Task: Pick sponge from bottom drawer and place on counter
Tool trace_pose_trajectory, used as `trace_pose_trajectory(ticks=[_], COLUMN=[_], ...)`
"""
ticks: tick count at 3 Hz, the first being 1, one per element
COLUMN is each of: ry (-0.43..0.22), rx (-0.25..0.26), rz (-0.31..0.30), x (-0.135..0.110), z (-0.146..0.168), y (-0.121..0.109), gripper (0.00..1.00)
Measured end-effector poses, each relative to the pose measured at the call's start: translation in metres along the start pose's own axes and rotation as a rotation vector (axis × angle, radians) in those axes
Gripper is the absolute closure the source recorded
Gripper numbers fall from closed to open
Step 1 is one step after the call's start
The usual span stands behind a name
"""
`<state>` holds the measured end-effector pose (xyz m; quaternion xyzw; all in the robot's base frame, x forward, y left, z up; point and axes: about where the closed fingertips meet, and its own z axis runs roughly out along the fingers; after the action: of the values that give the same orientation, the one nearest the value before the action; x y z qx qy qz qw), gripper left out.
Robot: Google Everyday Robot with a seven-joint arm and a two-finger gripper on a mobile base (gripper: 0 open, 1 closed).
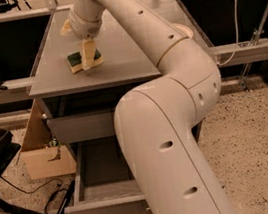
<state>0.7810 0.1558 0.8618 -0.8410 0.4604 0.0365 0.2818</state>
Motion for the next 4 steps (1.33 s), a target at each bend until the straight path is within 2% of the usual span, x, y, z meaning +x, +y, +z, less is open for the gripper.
trace_pose_trajectory(ticks=[1, 2, 3, 4], ry=[-0.007, -0.028, -0.016, -0.033], rx=[0.013, 0.084, 0.217, 0.369], rz=[-0.001, 0.031, 0.124, 0.299], x=[-0.005, -0.005, 0.012, 0.039], z=[-0.022, -0.079, -0.156, -0.214], y=[-0.004, -0.006, -0.002, 0.018], gripper=[0.00, 0.00, 0.00, 0.00])
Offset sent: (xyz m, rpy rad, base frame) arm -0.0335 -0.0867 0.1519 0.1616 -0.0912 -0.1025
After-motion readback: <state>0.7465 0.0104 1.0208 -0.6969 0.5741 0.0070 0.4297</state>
